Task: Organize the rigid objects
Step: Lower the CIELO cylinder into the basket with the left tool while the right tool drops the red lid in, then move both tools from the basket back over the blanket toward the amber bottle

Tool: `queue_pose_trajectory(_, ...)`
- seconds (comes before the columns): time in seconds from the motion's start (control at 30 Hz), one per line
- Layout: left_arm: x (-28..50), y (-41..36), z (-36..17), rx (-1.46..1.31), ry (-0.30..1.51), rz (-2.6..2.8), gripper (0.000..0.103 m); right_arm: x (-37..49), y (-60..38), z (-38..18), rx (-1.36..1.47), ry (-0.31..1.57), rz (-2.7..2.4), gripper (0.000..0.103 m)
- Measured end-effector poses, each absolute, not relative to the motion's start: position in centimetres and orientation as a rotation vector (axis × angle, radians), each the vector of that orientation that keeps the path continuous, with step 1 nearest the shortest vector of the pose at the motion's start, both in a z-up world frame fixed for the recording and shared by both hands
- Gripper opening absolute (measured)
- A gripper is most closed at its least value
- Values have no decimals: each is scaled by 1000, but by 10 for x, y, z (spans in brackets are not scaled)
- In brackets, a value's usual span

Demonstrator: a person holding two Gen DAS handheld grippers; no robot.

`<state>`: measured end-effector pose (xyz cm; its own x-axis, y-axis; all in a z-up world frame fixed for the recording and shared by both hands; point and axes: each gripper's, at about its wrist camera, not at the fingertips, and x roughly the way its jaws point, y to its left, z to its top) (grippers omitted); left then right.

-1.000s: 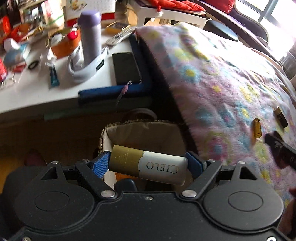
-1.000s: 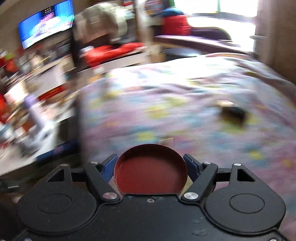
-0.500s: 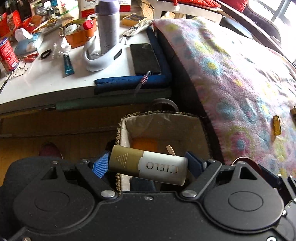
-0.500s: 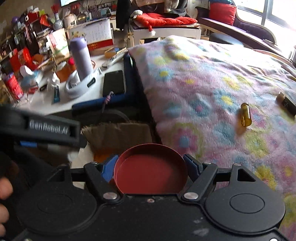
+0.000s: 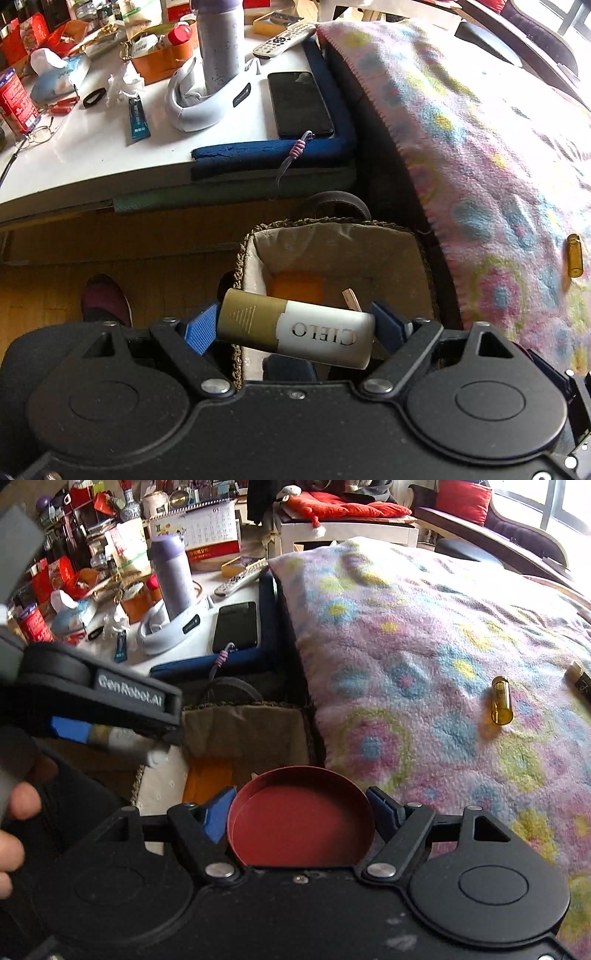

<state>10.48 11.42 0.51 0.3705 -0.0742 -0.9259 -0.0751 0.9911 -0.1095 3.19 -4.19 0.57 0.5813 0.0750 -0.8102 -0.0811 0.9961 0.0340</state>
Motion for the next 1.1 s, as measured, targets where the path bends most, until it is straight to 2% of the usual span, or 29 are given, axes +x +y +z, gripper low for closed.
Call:
queue_pose_trajectory(0.57,107,109,2,-112,1201,10,82,40,-14,-8,-103,974,171,76)
queue_pose_trajectory(0.67,107,108,2,-97,1201,12,82,39,-13,-7,-109,956,167,85)
queue_pose_trajectory(1.1,99,105,3,-61,1185,16,83,28,-20,-8,-137,957,158,85)
